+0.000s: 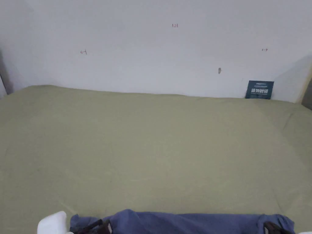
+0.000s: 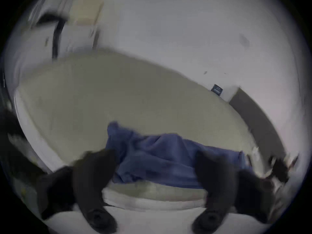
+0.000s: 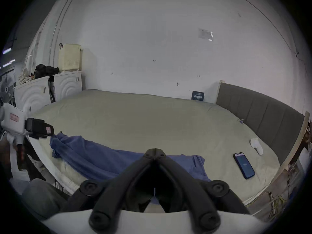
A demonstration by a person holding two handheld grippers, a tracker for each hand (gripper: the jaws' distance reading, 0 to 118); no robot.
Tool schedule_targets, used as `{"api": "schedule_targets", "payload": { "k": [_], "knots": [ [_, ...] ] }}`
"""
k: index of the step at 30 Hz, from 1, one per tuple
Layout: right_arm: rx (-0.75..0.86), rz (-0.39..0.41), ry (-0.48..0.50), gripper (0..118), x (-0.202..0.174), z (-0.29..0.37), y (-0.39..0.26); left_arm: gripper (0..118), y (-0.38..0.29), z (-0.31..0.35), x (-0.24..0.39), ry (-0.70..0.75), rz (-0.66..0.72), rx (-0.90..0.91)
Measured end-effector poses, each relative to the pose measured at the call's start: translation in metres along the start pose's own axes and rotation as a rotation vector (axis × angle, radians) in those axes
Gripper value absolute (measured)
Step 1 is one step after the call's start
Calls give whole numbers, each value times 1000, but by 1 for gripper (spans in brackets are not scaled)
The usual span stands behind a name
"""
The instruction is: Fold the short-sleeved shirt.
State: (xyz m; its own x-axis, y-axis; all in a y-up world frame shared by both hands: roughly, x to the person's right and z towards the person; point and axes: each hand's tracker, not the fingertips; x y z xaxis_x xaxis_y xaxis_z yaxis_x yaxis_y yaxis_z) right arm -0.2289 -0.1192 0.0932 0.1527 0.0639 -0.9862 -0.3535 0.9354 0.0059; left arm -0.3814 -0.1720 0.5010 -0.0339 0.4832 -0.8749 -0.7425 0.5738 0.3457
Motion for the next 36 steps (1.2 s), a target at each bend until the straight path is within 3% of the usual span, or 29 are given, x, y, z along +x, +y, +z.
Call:
{"api": "schedule_targets", "payload": {
  "k": [2,5,9,13,14,16,22,29,36],
  "knots": [
    [-2,-19,9,0,5,-1,2,107,2,-8,-25,-5,216,52],
    [-7,-23,12,0,9,-3,6,106,-4,-26,-52,-32,414,20],
    [-7,-14,17,0,13,-4,9,106,-15,-46,-65,-27,498,13],
    [-10,-7,13,0,14,-3,9,102,-15,-39,-52,6,482,46],
    [-13,-9,10,0,13,-3,9,92,-15,-37,-45,43,443,43],
    [-19,-19,14,0,12,-2,8,10,-19,-38,-38,92,393,42],
    [-26,-7,22,0,11,4,3,10,-21,-31,-32,11,442,116],
    [-6,-83,-6,0,27,16,9,10,-10,-2,35,-107,11,264],
    [15,-81,-43,0,37,26,12,10,-47,-13,140,-219,-454,191]
  ]
}}
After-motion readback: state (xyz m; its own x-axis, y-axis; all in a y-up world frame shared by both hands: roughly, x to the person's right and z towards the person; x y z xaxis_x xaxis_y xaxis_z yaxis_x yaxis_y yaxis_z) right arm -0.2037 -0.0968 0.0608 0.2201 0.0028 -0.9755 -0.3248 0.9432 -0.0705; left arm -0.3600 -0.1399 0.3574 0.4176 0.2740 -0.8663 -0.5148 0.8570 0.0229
